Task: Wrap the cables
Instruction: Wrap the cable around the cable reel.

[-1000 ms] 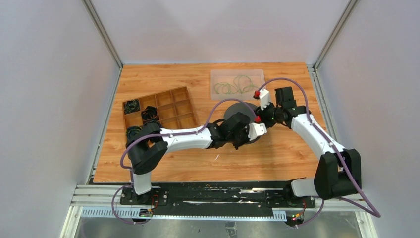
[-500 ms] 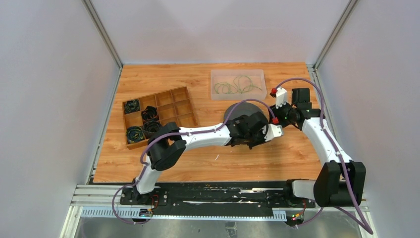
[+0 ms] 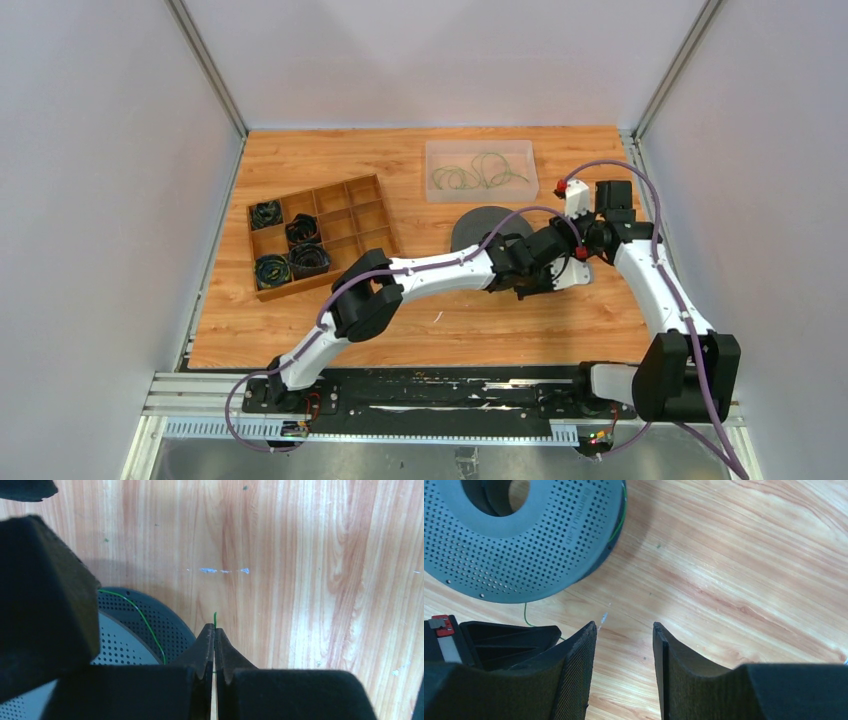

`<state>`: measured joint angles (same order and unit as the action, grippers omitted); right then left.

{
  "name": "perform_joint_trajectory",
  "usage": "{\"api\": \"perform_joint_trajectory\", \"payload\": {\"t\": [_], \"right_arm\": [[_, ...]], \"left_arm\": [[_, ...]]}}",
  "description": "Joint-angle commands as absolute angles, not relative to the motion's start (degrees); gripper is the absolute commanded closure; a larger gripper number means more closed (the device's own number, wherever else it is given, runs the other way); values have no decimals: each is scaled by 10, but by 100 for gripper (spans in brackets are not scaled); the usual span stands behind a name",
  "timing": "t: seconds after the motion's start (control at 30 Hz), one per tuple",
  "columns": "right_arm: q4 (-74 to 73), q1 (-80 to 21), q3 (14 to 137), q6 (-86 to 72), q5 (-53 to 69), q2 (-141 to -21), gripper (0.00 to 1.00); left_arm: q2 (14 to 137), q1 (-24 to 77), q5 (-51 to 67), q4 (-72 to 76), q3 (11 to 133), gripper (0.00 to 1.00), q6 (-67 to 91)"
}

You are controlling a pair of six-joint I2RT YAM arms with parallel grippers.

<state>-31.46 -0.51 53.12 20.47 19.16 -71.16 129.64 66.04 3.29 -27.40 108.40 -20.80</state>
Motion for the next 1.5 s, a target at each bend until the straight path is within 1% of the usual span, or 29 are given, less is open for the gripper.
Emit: {"api": "perform_joint_trajectory", "payload": {"t": [0.0, 0.23, 0.4, 0.53, 0.7, 1.0, 1.47], "right_arm": [[-354, 18, 529, 189, 171, -703, 55], [-360, 30, 530, 183, 148, -708, 55], [-378, 89, 558, 165, 163, -736, 56], [-391, 141, 577, 142, 183, -769, 56], [-394, 169, 584, 127, 196, -798, 56], [-394, 177, 576, 136, 214, -795, 56], [-388, 177, 549, 153, 202, -764, 56]], "left_arm": [[1322, 661, 6, -298, 1130, 100, -235], [1346, 660, -34, -307, 1172, 100, -280], [1344, 659, -41, -276, 1163, 100, -285], [1343, 658, -18, -264, 1167, 100, -285], [1359, 657, -16, -261, 1201, 100, -282], [1419, 635, -11, -281, 1295, 100, -278], [1475, 610, -55, -252, 1364, 100, -271]]}}
